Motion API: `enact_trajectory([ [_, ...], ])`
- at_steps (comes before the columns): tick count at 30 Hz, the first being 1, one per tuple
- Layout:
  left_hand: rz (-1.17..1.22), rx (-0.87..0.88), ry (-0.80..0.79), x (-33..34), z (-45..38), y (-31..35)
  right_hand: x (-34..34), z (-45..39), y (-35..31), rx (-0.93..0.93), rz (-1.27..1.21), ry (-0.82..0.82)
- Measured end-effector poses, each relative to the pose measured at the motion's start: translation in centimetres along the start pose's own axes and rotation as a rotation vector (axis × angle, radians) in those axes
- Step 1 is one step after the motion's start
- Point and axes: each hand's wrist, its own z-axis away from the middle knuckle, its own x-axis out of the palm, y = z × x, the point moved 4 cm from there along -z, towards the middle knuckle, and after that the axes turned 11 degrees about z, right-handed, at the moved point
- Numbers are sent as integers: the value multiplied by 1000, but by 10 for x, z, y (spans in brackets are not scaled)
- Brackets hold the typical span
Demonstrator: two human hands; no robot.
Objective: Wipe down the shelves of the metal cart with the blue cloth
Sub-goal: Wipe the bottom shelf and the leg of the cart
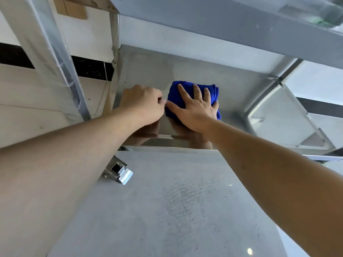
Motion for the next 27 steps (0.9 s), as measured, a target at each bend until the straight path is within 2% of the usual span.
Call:
enact_trajectory([
  [5, 34, 78, -38, 9, 8, -14, -6, -60, -1, 24, 1, 26],
  [13, -53, 146, -38, 12, 6, -19, -19, -138, 2, 33, -23, -27],
  [20, -71, 136, -76, 13, 5, -20, -20, -150, 1, 61, -102, -48],
  [27, -15, 45, -99, 12, 5, -23, -12, -119, 2, 31, -101, -47],
])
